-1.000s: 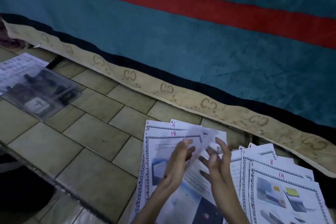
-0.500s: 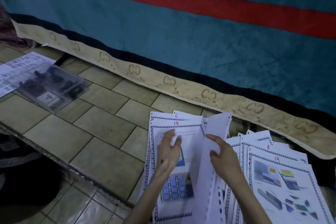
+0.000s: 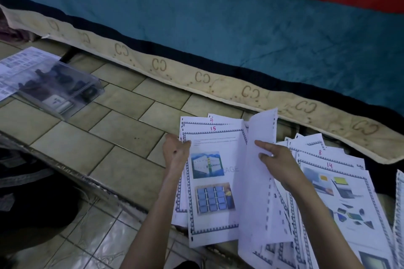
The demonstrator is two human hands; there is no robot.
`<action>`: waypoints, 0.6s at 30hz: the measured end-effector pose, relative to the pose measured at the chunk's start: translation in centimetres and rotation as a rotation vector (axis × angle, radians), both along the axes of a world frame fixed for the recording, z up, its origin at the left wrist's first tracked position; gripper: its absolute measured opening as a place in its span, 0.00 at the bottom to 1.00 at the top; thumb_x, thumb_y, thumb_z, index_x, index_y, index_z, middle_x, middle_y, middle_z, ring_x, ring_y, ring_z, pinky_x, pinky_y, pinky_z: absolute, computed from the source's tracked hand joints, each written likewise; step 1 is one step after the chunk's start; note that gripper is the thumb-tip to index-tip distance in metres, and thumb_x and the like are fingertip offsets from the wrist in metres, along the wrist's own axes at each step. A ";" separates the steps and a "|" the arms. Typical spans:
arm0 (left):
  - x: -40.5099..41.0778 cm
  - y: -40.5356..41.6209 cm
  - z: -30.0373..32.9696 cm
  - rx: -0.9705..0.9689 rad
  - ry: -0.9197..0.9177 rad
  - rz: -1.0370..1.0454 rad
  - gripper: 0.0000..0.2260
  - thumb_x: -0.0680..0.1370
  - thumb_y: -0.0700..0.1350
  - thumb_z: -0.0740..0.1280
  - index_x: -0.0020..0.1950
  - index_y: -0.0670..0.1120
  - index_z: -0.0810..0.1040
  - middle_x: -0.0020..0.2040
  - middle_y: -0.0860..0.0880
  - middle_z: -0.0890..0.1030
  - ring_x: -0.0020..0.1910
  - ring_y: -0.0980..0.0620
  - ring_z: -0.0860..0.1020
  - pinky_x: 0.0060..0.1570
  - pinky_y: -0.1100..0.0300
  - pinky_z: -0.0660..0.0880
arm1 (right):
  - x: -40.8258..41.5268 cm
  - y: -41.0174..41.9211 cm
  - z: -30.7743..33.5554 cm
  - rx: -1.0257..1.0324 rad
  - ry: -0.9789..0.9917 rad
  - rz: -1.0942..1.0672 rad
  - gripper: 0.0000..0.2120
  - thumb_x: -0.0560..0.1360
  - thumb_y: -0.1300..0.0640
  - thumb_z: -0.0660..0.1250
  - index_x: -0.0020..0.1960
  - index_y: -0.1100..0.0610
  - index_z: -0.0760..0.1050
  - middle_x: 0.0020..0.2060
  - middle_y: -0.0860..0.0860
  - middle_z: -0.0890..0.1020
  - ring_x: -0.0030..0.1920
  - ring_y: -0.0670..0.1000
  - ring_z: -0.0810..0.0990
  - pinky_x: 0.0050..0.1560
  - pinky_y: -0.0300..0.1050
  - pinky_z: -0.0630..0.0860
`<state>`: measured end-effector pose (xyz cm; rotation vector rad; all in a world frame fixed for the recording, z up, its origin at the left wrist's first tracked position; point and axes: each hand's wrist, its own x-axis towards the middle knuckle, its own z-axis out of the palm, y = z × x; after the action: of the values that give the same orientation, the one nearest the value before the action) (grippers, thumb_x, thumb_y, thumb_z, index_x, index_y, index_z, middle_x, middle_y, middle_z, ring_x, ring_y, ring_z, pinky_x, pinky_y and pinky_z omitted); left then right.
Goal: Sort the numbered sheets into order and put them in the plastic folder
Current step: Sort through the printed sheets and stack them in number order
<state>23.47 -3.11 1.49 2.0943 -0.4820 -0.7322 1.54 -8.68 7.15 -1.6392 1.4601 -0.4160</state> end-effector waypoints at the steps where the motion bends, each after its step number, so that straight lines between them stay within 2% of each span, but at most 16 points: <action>1: 0.1 0.0 0.1 0.013 0.001 -0.011 0.06 0.75 0.40 0.67 0.45 0.37 0.77 0.48 0.42 0.80 0.42 0.49 0.76 0.40 0.61 0.68 | 0.1 0.0 -0.2 0.006 -0.013 -0.001 0.19 0.78 0.66 0.58 0.68 0.55 0.71 0.56 0.63 0.80 0.51 0.65 0.79 0.43 0.48 0.75; 3: 0.2 -0.1 0.5 0.024 -0.002 -0.037 0.05 0.75 0.40 0.68 0.47 0.38 0.79 0.47 0.45 0.79 0.43 0.51 0.74 0.43 0.63 0.67 | 0.2 0.0 -0.6 0.014 -0.040 0.003 0.19 0.78 0.65 0.59 0.68 0.54 0.71 0.58 0.62 0.79 0.41 0.56 0.75 0.35 0.43 0.69; 5: 0.1 -0.1 0.9 0.006 -0.024 -0.065 0.09 0.75 0.40 0.68 0.53 0.39 0.79 0.49 0.46 0.80 0.44 0.52 0.74 0.43 0.65 0.66 | 0.3 0.0 -0.9 0.010 -0.046 0.012 0.19 0.79 0.64 0.59 0.68 0.54 0.71 0.59 0.58 0.78 0.38 0.53 0.73 0.31 0.38 0.68; 8: -0.4 0.2 1.8 -0.058 -0.130 -0.074 0.08 0.74 0.41 0.69 0.52 0.40 0.80 0.48 0.47 0.83 0.42 0.53 0.76 0.41 0.65 0.67 | 0.3 0.0 -1.1 -0.001 -0.046 0.040 0.19 0.79 0.63 0.59 0.69 0.55 0.70 0.59 0.56 0.78 0.30 0.45 0.71 0.25 0.29 0.67; 10: -1.1 0.2 2.8 -0.113 -0.164 -0.079 0.07 0.73 0.43 0.70 0.49 0.42 0.81 0.45 0.49 0.83 0.41 0.54 0.77 0.42 0.65 0.69 | 0.2 0.1 -1.0 -0.005 -0.052 0.052 0.19 0.79 0.62 0.60 0.69 0.55 0.70 0.65 0.55 0.74 0.35 0.42 0.74 0.30 0.27 0.68; 11: -1.6 -0.1 3.3 -0.138 -0.150 -0.106 0.06 0.73 0.44 0.71 0.48 0.43 0.82 0.43 0.50 0.82 0.39 0.55 0.78 0.41 0.65 0.72 | 0.1 0.2 -1.0 -0.001 -0.062 0.060 0.19 0.79 0.62 0.60 0.69 0.55 0.70 0.68 0.54 0.72 0.43 0.44 0.78 0.36 0.27 0.70; 12: -2.2 -0.4 3.8 -0.168 -0.085 -0.144 0.05 0.73 0.45 0.71 0.46 0.44 0.81 0.42 0.51 0.82 0.38 0.55 0.78 0.40 0.64 0.75 | 0.1 0.3 -0.8 0.006 -0.079 0.070 0.18 0.79 0.60 0.61 0.69 0.56 0.70 0.70 0.54 0.70 0.54 0.46 0.77 0.42 0.28 0.71; 13: -2.9 -0.9 4.2 -0.198 0.029 -0.185 0.04 0.73 0.44 0.72 0.44 0.45 0.80 0.42 0.50 0.82 0.37 0.55 0.79 0.39 0.63 0.79 | 0.0 0.5 -0.5 0.020 -0.103 0.079 0.19 0.79 0.57 0.62 0.69 0.56 0.70 0.71 0.52 0.69 0.61 0.46 0.73 0.44 0.27 0.71; 15: -4.6 -1.9 5.0 -0.236 0.275 -0.245 0.03 0.73 0.42 0.71 0.42 0.46 0.78 0.46 0.46 0.82 0.40 0.50 0.81 0.43 0.53 0.82 | 0.0 0.9 0.0 0.075 -0.159 0.097 0.24 0.76 0.49 0.64 0.70 0.54 0.68 0.71 0.50 0.68 0.64 0.44 0.69 0.40 0.27 0.72; 17: -6.5 -3.0 5.5 -0.232 0.358 -0.310 0.02 0.75 0.40 0.69 0.45 0.44 0.77 0.48 0.42 0.82 0.41 0.46 0.82 0.45 0.46 0.81 | 0.0 1.3 0.4 0.114 -0.166 0.130 0.30 0.73 0.46 0.67 0.72 0.54 0.66 0.68 0.48 0.70 0.67 0.47 0.68 0.49 0.33 0.70; 18: -7.4 -3.5 5.7 -0.231 0.387 -0.345 0.02 0.75 0.39 0.68 0.47 0.43 0.77 0.47 0.41 0.82 0.39 0.47 0.82 0.44 0.46 0.81 | 0.0 1.3 0.4 0.105 -0.158 0.146 0.30 0.72 0.47 0.69 0.71 0.54 0.67 0.65 0.47 0.72 0.66 0.47 0.70 0.52 0.34 0.69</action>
<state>16.03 -6.63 7.15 1.6196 -0.6808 -1.1919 1.53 -7.34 7.51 -1.5805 1.2172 -0.3712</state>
